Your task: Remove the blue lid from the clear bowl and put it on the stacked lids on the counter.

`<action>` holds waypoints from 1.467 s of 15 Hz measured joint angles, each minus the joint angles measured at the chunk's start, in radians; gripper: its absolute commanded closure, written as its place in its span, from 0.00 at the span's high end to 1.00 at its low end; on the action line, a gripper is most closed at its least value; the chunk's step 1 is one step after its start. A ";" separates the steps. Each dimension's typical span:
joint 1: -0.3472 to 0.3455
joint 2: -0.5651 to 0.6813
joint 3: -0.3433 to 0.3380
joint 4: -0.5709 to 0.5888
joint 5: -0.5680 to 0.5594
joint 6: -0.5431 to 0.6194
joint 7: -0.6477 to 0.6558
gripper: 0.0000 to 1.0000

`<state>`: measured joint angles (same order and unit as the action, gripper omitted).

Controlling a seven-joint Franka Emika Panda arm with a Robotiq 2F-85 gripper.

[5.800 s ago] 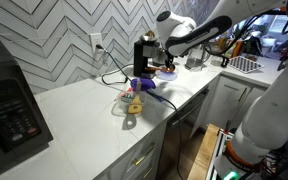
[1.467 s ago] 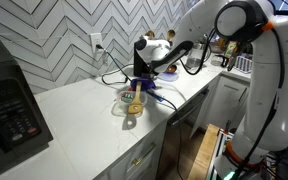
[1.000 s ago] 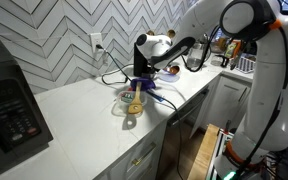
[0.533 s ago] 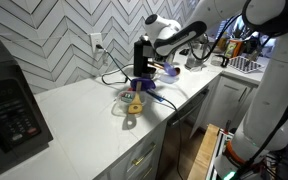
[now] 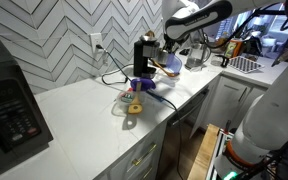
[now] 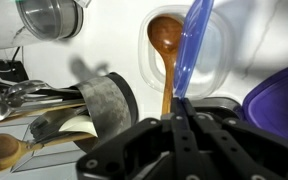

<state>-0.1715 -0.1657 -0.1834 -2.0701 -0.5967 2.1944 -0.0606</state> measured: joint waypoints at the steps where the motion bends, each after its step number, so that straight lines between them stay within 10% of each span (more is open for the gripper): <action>1: -0.001 -0.030 -0.003 -0.015 0.018 0.004 -0.038 0.01; 15: 0.124 -0.315 -0.024 -0.299 0.228 0.068 -0.695 0.03; 22: 0.116 -0.314 0.025 -0.311 0.176 0.149 -0.644 0.01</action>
<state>-0.0557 -0.4796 -0.1580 -2.3806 -0.4210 2.3433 -0.7045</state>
